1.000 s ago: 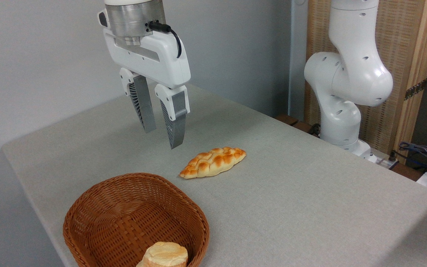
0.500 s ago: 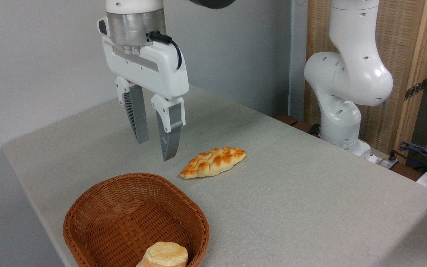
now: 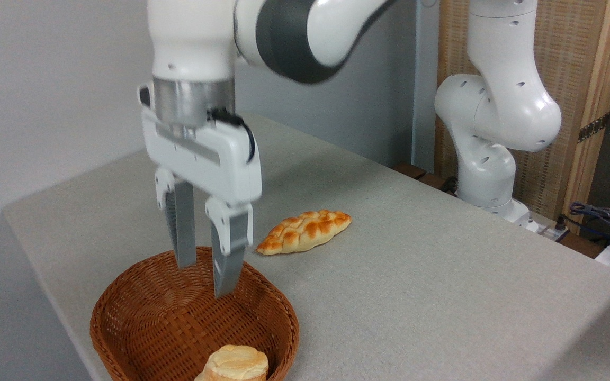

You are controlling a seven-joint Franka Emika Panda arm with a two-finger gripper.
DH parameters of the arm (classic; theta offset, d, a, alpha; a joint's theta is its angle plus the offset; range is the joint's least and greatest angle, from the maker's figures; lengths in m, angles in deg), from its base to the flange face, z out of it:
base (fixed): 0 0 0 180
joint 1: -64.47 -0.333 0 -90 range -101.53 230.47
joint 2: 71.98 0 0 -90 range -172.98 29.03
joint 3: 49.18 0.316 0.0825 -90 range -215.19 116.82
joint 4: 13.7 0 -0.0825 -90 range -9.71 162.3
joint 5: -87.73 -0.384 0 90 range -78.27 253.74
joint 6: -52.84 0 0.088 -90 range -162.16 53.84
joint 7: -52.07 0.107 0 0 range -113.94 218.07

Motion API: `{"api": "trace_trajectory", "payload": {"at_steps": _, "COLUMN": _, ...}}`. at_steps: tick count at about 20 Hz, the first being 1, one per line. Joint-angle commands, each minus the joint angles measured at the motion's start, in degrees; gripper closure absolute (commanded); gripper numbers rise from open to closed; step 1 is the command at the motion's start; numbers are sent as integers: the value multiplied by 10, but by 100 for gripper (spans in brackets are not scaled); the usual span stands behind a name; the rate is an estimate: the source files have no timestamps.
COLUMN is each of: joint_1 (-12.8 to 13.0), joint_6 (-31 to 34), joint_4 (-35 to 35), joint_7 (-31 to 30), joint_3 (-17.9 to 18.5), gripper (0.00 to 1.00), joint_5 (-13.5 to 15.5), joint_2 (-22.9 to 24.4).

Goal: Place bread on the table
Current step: 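Move the open gripper over the wicker basket and lower it, then close the gripper on the round bun inside the basket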

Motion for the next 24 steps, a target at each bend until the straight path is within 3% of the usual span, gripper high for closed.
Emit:
{"api": "trace_trajectory", "payload": {"at_steps": 1, "joint_1": 4, "joint_6": -95, "joint_4": 33, "joint_7": 14, "joint_3": 36, "gripper": 0, "joint_5": -21, "joint_2": -31}}
{"api": "trace_trajectory", "payload": {"at_steps": 4, "joint_1": 3, "joint_6": -127, "joint_4": 37, "joint_7": 14, "joint_3": 41, "gripper": 0, "joint_5": -21, "joint_2": -60}}
{"api": "trace_trajectory", "payload": {"at_steps": 7, "joint_1": -12, "joint_6": -126, "joint_4": 37, "joint_7": 33, "joint_3": 42, "gripper": 0, "joint_5": -22, "joint_2": -61}}
{"api": "trace_trajectory", "payload": {"at_steps": 14, "joint_1": -12, "joint_6": -126, "joint_4": 37, "joint_7": 77, "joint_3": 42, "gripper": 0, "joint_5": -23, "joint_2": -67}}
{"api": "trace_trajectory", "payload": {"at_steps": 21, "joint_1": -13, "joint_6": -126, "joint_4": 39, "joint_7": 79, "joint_3": 42, "gripper": 0, "joint_5": -23, "joint_2": -81}}
{"api": "trace_trajectory", "payload": {"at_steps": 23, "joint_1": -13, "joint_6": -126, "joint_4": 40, "joint_7": 80, "joint_3": 42, "gripper": 14, "joint_5": -23, "joint_2": -81}}
{"api": "trace_trajectory", "payload": {"at_steps": 24, "joint_1": -13, "joint_6": -126, "joint_4": 40, "joint_7": 87, "joint_3": 42, "gripper": 35, "joint_5": -23, "joint_2": -81}}
